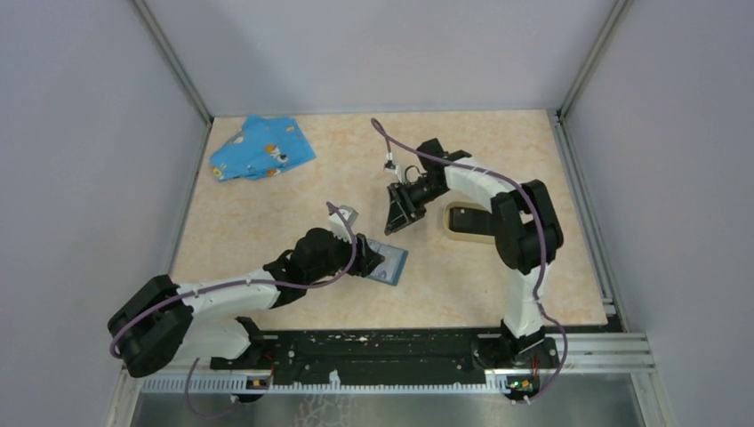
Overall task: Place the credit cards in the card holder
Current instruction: Insert the credit card into the card holder.
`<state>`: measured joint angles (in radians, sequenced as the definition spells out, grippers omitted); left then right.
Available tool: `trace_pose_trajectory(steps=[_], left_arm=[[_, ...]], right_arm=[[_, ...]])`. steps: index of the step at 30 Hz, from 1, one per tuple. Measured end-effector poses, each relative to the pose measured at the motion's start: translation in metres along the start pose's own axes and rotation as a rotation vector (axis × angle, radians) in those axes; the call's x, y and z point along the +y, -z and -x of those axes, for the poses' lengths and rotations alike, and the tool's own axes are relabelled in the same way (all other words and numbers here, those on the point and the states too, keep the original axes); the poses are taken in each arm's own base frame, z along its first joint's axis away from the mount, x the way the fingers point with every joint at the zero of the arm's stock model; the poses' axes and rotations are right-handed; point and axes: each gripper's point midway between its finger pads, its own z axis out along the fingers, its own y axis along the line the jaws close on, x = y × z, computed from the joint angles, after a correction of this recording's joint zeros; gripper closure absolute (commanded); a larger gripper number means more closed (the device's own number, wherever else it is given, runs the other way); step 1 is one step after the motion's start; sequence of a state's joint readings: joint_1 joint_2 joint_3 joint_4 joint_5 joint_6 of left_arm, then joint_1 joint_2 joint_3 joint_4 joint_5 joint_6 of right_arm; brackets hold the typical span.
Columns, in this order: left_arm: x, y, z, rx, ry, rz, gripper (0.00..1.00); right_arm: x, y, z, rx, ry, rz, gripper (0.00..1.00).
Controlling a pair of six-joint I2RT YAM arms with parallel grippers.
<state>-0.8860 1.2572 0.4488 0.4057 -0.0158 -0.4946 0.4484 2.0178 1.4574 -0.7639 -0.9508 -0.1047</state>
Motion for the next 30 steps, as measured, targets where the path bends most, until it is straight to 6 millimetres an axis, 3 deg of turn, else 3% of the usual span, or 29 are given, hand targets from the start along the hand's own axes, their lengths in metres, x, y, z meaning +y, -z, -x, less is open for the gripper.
trace_pose_trajectory(steps=[7,11,15,22,30], left_arm=[[0.014,0.021,0.002,-0.057,-0.058,0.039,0.18],[0.028,0.032,0.002,-0.087,-0.069,0.099,0.03],[0.039,0.041,0.001,-0.117,-0.062,0.135,0.02],[0.05,0.043,-0.007,-0.11,-0.021,0.16,0.02],[0.077,0.043,-0.001,-0.093,0.087,0.179,0.05]], right_arm=[[0.042,0.052,-0.009,-0.154,0.374,-0.06,0.53],[0.073,0.068,-0.032,-0.231,0.658,-0.05,0.5],[0.092,0.071,-0.05,-0.266,0.901,-0.006,0.51],[0.067,0.041,-0.075,-0.169,1.009,0.005,0.55],[0.045,0.018,-0.082,-0.082,1.059,-0.053,0.56]])
